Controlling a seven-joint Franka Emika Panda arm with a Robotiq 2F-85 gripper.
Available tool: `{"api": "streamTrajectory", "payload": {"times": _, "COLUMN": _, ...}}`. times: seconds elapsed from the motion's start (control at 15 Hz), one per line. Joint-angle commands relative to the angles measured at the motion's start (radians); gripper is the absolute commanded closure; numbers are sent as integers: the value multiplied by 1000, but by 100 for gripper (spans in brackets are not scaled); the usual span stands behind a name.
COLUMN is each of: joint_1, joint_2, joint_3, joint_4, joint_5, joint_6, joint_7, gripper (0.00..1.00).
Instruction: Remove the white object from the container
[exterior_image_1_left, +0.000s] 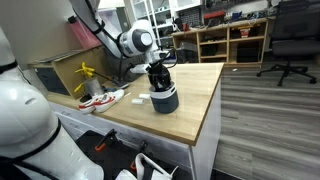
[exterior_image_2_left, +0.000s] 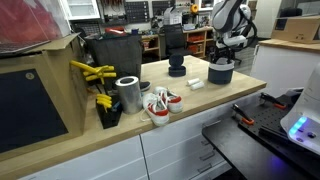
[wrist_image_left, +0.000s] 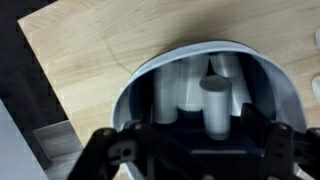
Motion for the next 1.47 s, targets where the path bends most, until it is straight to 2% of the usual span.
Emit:
{"api": "streamTrajectory", "payload": {"times": 0.0, "joint_1": 27, "joint_2": 49, "joint_3": -24, "joint_4": 33, "joint_5": -38, "joint_6": 32, "joint_7": 67, "gripper": 14}}
{"api": "streamTrajectory", "payload": {"times": 0.4, "joint_1": 35, "joint_2": 39, "joint_3": -33, "joint_4": 48, "joint_5": -9, "joint_6": 27, "joint_7": 48, "gripper": 16}}
{"api": "streamTrajectory", "payload": {"times": 0.6, "joint_1": 27, "joint_2": 1, "joint_3": -26, "joint_4": 35, "joint_5": 44, "joint_6": 5, "joint_7": 15, "gripper": 27}}
{"api": "streamTrajectory", "payload": {"times": 0.73, "joint_1": 21, "joint_2": -29, "joint_3": -17, "joint_4": 26, "joint_5": 104, "joint_6": -13, "joint_7": -18, "gripper": 39}}
{"api": "streamTrajectory", "payload": {"times": 0.8, "joint_1": 19, "joint_2": -45, "joint_3": -13, "joint_4": 21, "joint_5": 132, "joint_6": -18, "joint_7": -35, "gripper": 36}}
{"api": "streamTrajectory", "payload": {"times": 0.87, "joint_1": 17, "joint_2": -61, "joint_3": -11, "joint_4": 18, "joint_5": 162, "joint_6": -26, "joint_7": -56, "gripper": 42}}
{"api": "streamTrajectory", "payload": {"times": 1.07, "joint_1": 11, "joint_2": -119, "joint_3": -12, "joint_4": 11, "joint_5": 217, "joint_6": -75, "joint_7": -106, "gripper": 42}}
{"api": "streamTrajectory", "payload": {"times": 1.27, "joint_1": 1, "joint_2": -163, "joint_3": -18, "joint_4": -2, "joint_5": 207, "joint_6": -131, "joint_7": -114, "gripper": 52}}
{"api": "streamTrajectory", "payload": {"times": 1.33, "joint_1": -4, "joint_2": -176, "joint_3": -19, "joint_4": -12, "joint_5": 196, "joint_6": -144, "joint_7": -109, "gripper": 52}}
{"api": "streamTrajectory", "payload": {"times": 1.4, "joint_1": -9, "joint_2": -187, "joint_3": -20, "joint_4": -19, "joint_5": 190, "joint_6": -159, "joint_7": -104, "gripper": 57}}
